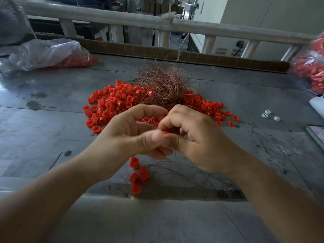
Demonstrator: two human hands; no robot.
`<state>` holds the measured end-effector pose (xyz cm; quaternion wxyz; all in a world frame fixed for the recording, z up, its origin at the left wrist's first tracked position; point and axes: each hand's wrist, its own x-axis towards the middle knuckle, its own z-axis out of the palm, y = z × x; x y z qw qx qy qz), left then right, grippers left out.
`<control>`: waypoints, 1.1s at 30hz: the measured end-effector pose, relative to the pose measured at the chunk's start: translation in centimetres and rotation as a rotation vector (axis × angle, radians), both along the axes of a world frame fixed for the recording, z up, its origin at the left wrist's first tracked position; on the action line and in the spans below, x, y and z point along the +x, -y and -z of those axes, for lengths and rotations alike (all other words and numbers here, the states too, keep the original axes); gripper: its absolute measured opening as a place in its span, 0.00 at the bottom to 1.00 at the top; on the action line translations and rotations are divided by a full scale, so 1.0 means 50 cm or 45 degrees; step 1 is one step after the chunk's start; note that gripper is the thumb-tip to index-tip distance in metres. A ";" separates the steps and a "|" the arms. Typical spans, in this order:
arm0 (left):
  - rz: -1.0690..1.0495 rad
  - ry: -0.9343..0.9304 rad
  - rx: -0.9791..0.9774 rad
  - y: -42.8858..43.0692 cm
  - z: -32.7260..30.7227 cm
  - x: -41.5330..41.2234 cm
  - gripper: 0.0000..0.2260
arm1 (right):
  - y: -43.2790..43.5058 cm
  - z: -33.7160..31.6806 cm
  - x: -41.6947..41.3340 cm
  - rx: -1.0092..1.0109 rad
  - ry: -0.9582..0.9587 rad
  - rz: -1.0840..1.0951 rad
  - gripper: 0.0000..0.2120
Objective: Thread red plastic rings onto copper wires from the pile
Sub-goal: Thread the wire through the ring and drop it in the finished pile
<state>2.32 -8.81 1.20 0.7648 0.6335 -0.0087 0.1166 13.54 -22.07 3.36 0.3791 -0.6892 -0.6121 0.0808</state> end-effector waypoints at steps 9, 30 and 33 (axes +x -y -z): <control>-0.100 0.201 0.147 0.015 0.001 -0.007 0.23 | 0.001 0.003 -0.023 0.100 -0.011 0.040 0.07; -0.119 0.222 -0.289 -0.019 -0.015 0.003 0.18 | 0.007 -0.006 0.011 0.111 -0.227 0.122 0.06; -0.084 0.221 -0.291 -0.022 -0.014 0.002 0.19 | 0.005 -0.003 0.011 0.073 -0.098 0.131 0.05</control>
